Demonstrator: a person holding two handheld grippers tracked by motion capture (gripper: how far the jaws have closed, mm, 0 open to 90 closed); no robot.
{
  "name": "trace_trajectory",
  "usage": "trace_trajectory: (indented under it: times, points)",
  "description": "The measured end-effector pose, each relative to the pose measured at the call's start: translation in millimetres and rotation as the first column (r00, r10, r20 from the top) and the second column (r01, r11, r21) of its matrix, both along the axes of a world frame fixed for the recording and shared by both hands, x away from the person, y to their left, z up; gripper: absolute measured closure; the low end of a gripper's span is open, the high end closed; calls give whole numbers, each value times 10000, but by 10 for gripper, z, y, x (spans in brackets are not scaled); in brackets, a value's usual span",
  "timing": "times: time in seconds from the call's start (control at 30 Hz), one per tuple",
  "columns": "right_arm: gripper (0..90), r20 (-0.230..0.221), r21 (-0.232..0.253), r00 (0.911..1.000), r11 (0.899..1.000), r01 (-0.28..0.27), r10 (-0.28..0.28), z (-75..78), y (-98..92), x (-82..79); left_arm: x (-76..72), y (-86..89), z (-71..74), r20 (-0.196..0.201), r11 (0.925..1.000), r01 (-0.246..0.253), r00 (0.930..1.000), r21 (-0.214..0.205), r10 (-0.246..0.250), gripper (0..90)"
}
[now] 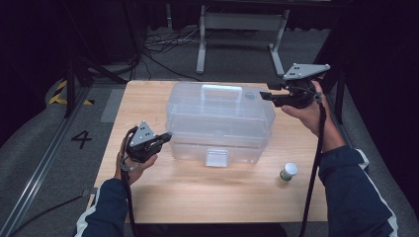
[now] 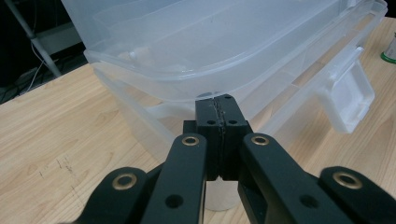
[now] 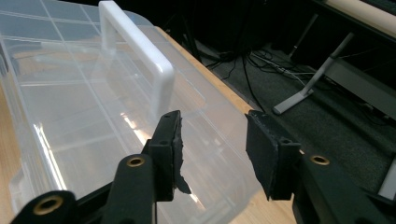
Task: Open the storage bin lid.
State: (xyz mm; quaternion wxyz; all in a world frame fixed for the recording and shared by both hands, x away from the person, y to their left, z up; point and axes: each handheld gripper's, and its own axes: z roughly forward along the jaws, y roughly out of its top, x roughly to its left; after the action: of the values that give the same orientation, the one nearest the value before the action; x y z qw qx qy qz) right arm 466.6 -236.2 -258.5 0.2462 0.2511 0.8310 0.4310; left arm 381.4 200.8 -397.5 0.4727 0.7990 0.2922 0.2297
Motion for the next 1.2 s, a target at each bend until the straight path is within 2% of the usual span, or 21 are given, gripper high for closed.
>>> trace_trajectory:
  times: [0.1, 0.23, 0.37, 0.5, 0.67, 0.8, 1.03, 1.2]
  points:
    - [536, 23, 247, 9999, 9996, 132, -133, -29, -113, -32, 0, -1, 6, 24, 10000, -19, 10000, 19, 19, 898]
    - [524, 244, 157, 9989, 9990, 408, -412, -104, -289, -113, 1, -4, 14, 36, 10000, -45, 10000, -13, 45, 898]
    - [523, 335, 408, 9980, 9978, 528, -542, -174, -410, -188, 3, -11, 20, 55, 10000, -62, 10000, 15, 62, 898]
    - [522, 262, 357, 9977, 9974, 618, -628, -259, -473, -218, 6, -9, 28, 104, 9999, -74, 9999, 83, 73, 898]
    - [515, 166, 643, 9968, 9950, 764, -776, -388, -587, -249, 13, -18, 50, 188, 9998, -149, 9997, 89, 148, 898]
    - [492, -3, 507, 9972, 9959, 751, -752, -532, -617, -272, 17, -20, 58, 275, 9997, -233, 9994, 67, 231, 898]
    - [479, -340, 561, 9975, 9964, 643, -625, -813, -657, -300, 17, -19, 61, 296, 9997, -240, 9993, 47, 239, 898]
    - [466, -438, 481, 9979, 9976, 503, -482, -927, -634, -335, 18, -20, 65, 328, 9997, -243, 9992, 93, 240, 898]
